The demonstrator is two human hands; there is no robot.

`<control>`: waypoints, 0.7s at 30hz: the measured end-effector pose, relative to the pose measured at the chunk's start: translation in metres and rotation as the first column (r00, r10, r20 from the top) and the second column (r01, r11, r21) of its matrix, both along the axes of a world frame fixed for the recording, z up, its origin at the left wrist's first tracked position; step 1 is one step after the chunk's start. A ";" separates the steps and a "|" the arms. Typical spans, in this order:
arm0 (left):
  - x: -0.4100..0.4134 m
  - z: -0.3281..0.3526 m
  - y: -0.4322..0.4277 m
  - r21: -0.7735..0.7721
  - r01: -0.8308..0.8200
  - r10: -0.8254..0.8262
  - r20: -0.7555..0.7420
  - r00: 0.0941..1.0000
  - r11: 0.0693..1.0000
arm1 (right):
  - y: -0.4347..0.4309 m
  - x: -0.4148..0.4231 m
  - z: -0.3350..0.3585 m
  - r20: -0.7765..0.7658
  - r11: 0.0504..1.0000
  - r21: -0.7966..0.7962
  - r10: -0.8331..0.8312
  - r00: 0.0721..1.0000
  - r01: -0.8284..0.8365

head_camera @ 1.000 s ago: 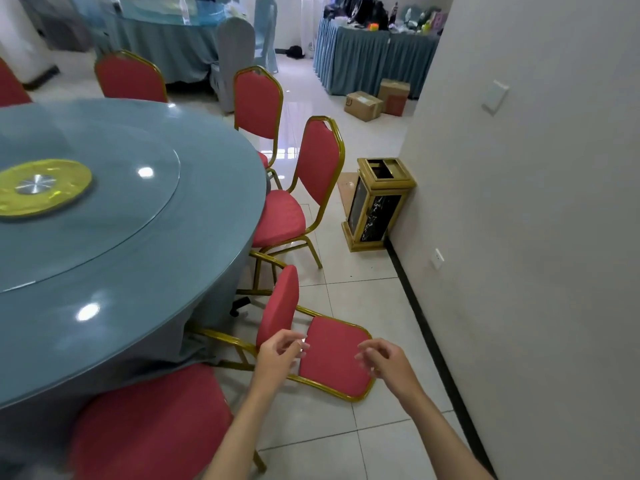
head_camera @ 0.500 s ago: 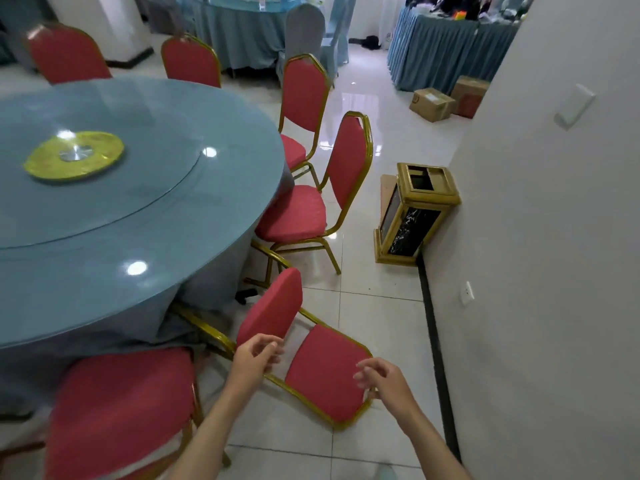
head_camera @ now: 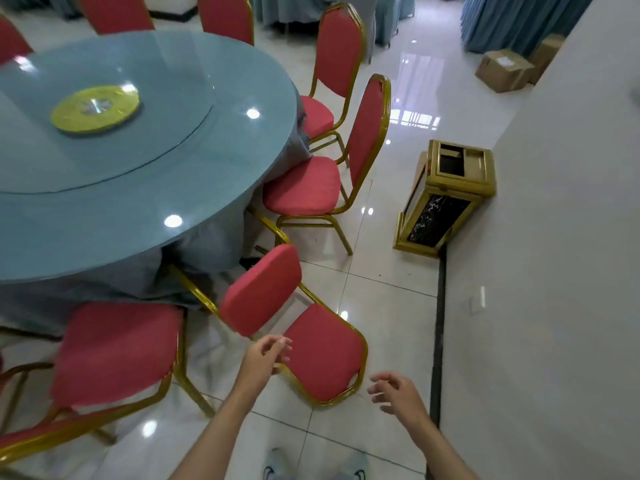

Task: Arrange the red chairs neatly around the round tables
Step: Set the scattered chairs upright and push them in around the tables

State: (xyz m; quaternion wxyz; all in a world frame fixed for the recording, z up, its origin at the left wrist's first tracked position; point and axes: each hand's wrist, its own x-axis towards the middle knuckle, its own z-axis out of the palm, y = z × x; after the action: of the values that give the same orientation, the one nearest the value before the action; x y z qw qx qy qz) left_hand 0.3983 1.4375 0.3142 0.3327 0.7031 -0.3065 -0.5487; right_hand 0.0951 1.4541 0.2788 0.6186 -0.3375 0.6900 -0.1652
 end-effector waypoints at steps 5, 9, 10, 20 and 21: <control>-0.022 -0.045 -0.001 0.070 0.045 -0.044 -0.018 0.999 0.997 | -0.006 -0.021 -0.037 -0.008 0.999 0.045 -0.015 1.000 0.016; -0.038 -0.100 -0.012 0.081 0.110 -0.107 -0.031 0.994 0.991 | -0.017 -0.024 -0.088 -0.039 0.998 0.057 0.020 0.999 -0.018; -0.042 -0.117 -0.015 0.079 0.129 -0.126 -0.038 0.991 0.989 | -0.019 -0.024 -0.106 -0.045 0.998 0.064 0.030 0.999 -0.027; -0.053 -0.378 -0.040 0.035 0.301 -0.302 0.028 0.953 0.953 | -0.035 -0.024 -0.364 -0.096 0.981 0.174 0.105 0.990 -0.087; -0.052 -0.411 -0.043 0.028 0.310 -0.311 0.042 0.950 0.950 | -0.037 -0.024 -0.397 -0.101 0.980 0.178 0.108 0.989 -0.089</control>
State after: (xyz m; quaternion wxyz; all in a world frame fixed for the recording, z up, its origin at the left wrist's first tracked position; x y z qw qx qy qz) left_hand 0.3459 1.3942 -0.0965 0.2278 0.6620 -0.4150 -0.5811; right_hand 0.0710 1.4175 -0.1178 0.6139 -0.3250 0.7172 -0.0549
